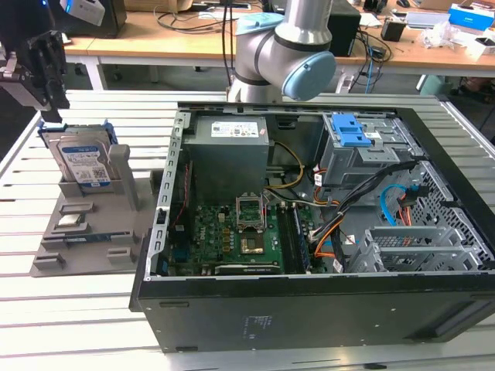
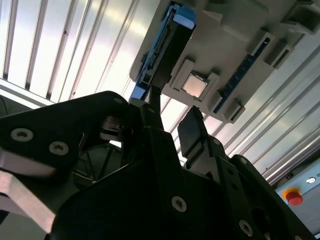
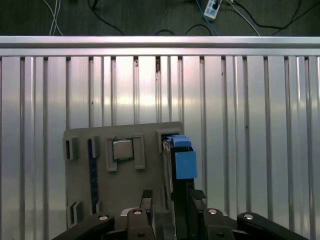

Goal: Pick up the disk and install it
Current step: 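Pick up the disk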

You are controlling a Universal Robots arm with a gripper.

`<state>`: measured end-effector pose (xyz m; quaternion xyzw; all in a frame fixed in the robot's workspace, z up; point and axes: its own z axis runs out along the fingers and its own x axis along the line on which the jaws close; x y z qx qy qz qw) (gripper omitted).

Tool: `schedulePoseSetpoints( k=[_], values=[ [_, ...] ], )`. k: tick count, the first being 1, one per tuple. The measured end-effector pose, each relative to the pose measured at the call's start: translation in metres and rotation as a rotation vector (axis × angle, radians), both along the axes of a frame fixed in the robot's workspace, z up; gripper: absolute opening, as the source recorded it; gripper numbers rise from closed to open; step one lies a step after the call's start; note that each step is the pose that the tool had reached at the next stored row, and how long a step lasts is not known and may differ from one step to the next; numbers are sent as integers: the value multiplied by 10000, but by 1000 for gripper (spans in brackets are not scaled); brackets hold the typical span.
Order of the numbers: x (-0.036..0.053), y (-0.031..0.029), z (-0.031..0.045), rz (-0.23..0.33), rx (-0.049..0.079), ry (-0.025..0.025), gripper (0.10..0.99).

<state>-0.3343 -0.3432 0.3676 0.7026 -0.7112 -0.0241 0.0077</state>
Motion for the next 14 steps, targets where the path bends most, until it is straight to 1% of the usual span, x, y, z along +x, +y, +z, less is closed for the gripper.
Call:
schedulePoseSetpoints(
  k=[5,8,11,14],
  values=[
    [63,16,-33,80,0,-1,420],
    [76,17,-54,98,-3,0,420],
    [83,17,-116,118,-3,0,420],
    [86,17,-151,131,-3,0,420]
  ],
)
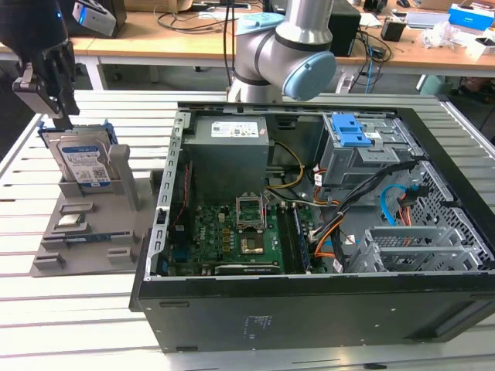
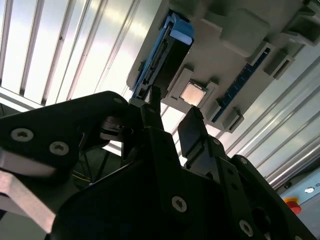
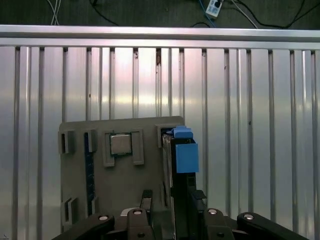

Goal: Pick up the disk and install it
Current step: 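Pick up the disk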

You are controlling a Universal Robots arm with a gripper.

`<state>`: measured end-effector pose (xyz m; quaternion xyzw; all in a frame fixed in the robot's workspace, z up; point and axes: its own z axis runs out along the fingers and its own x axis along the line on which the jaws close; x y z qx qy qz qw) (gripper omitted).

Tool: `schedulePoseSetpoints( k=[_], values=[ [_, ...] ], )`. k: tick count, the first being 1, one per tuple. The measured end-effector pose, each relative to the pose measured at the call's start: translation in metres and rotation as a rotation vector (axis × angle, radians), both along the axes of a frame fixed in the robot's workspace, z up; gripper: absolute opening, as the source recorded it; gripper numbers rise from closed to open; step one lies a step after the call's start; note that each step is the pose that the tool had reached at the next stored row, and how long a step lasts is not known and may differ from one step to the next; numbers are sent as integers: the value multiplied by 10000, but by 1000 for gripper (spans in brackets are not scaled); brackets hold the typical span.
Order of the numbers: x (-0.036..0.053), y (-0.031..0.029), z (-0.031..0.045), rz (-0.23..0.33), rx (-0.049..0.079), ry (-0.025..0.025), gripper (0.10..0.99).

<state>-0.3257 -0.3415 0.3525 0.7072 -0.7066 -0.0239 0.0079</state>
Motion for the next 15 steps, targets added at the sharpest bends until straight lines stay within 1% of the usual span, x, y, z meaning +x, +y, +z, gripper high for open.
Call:
schedulePoseSetpoints(
  k=[4,8,10,15],
  values=[
    [2,0,-37,24,0,0,420],
    [1,7,-154,50,0,0,420],
    [0,22,-173,51,-1,1,420],
    [-7,110,-186,79,11,-1,420]
  ],
)
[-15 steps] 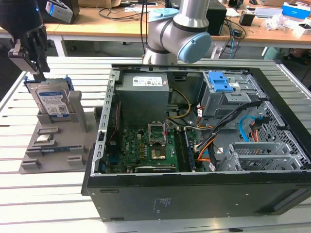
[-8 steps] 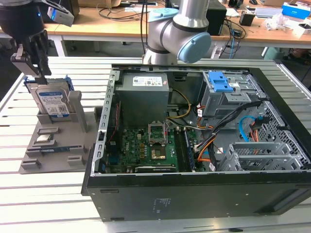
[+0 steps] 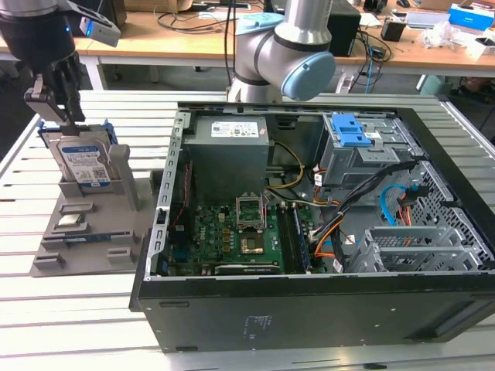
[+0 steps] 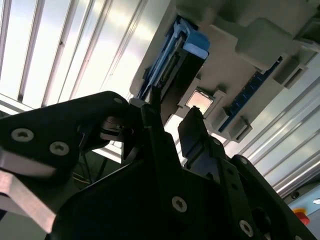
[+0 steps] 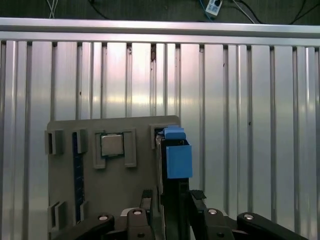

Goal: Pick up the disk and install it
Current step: 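Pick up the disk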

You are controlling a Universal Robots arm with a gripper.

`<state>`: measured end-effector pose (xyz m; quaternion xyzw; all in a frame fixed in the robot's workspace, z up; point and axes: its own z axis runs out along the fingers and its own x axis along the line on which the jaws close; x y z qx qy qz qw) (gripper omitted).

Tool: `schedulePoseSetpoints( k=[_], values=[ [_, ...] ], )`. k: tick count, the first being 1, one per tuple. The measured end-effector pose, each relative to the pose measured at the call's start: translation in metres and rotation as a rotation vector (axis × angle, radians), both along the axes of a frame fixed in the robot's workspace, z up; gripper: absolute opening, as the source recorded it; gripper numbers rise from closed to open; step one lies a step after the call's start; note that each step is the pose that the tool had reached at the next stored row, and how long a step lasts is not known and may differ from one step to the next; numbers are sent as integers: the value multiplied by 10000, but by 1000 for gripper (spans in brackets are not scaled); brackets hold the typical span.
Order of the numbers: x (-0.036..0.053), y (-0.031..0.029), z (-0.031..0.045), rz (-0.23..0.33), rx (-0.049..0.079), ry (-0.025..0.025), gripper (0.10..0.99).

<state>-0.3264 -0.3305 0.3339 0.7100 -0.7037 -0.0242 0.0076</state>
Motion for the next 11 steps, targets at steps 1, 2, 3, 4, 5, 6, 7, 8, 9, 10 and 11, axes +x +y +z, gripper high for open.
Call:
schedulePoseSetpoints(
  k=[1,2,3,4,5,6,7,8,9,10,11],
  values=[
    [-7,11,-8,37,-1,1,420],
    [-13,20,-16,76,-1,0,420],
    [-20,30,-25,118,-1,1,420],
    [-28,48,-34,170,-2,2,420],
    [-33,63,-39,196,-2,1,420],
    [-37,79,-43,222,-2,1,420],
    [-53,86,-49,246,-2,2,420],
    [-69,86,-56,253,-2,1,420],
    [-94,86,-67,256,-2,1,420],
    [-112,85,-75,262,-5,1,420],
    [-126,83,-83,267,-7,1,420]
  ],
)
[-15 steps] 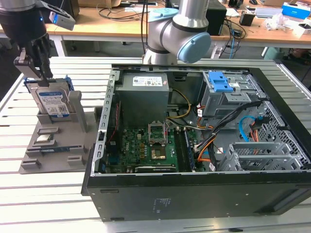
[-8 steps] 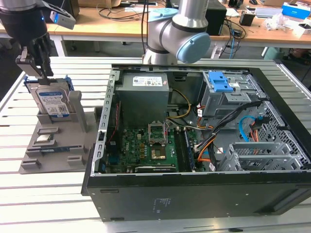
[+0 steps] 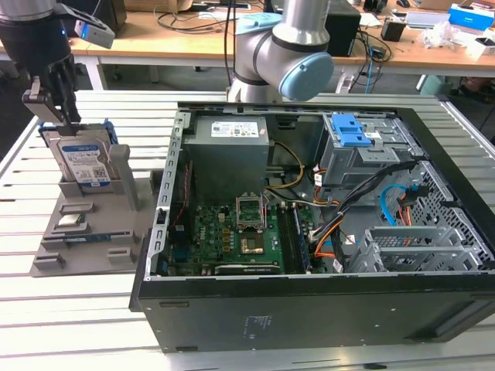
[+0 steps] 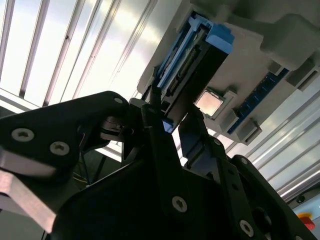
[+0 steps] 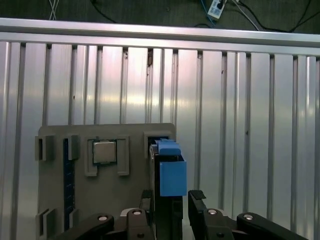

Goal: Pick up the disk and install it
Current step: 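Pick up the disk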

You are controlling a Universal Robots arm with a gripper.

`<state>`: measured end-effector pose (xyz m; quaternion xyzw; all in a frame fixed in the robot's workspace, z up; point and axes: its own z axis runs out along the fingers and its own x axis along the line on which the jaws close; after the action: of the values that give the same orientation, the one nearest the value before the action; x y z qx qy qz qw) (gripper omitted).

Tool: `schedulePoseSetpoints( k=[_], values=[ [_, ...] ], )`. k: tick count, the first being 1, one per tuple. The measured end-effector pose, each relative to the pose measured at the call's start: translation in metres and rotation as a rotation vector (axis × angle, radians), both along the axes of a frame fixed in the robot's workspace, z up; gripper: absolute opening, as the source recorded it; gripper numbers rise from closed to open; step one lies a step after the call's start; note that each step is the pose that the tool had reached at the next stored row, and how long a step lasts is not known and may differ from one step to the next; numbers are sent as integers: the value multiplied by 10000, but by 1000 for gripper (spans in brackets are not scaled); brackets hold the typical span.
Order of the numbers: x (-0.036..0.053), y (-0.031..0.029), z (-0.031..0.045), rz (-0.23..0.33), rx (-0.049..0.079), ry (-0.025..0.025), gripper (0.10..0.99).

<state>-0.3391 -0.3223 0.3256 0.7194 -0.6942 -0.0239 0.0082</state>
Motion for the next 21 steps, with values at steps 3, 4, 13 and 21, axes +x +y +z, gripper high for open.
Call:
schedulePoseSetpoints(
  k=[3,4,13,21],
  values=[
    [-34,-16,-33,15,-11,-3,420],
    [-39,-21,-42,21,-14,-1,420],
    [-46,-59,-222,203,-17,-1,420],
    [-46,-64,-333,411,-17,-1,420]
  ],
)
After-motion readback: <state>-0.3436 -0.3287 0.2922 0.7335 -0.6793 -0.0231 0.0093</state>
